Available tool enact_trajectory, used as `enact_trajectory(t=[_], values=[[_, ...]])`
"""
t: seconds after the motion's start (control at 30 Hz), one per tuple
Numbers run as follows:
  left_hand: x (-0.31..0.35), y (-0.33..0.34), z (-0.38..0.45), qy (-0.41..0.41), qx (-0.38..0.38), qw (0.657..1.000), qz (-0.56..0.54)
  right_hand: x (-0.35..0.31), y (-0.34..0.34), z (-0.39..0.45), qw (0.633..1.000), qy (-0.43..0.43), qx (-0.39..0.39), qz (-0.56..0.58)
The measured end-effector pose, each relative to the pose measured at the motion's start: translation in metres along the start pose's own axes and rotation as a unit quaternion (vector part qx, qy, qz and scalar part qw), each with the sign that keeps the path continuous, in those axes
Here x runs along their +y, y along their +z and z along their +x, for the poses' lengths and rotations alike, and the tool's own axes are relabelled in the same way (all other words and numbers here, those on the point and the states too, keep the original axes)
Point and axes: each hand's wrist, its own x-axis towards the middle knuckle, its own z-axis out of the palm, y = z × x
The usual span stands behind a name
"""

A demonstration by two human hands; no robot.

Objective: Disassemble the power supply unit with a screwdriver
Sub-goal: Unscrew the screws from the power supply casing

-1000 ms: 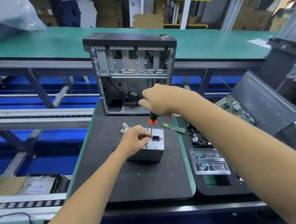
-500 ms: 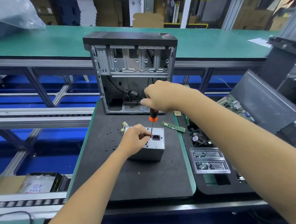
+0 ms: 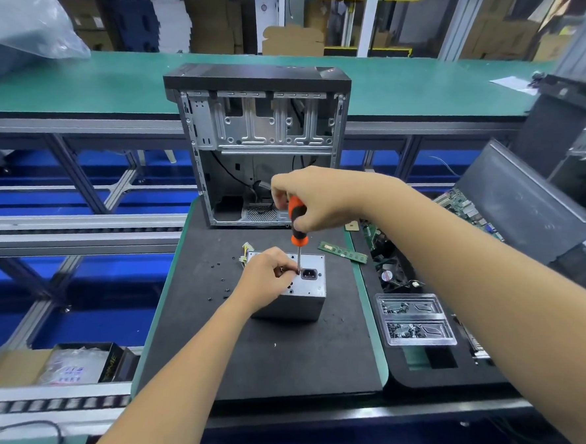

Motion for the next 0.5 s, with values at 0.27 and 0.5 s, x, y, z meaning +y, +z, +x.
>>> enact_trajectory(t=[0.27,0.5], values=[[0.001,-0.001,-0.001,-0.012,0.0,1.0,-0.01,-0.002,0.007,0.006,0.99,0.098,0.038,-0.093],[0.004,-0.001,-0.002,-0.005,0.003,1.0,-0.018,0.0,0.0,-0.002,0.999,0.005,-0.048,-0.011]])
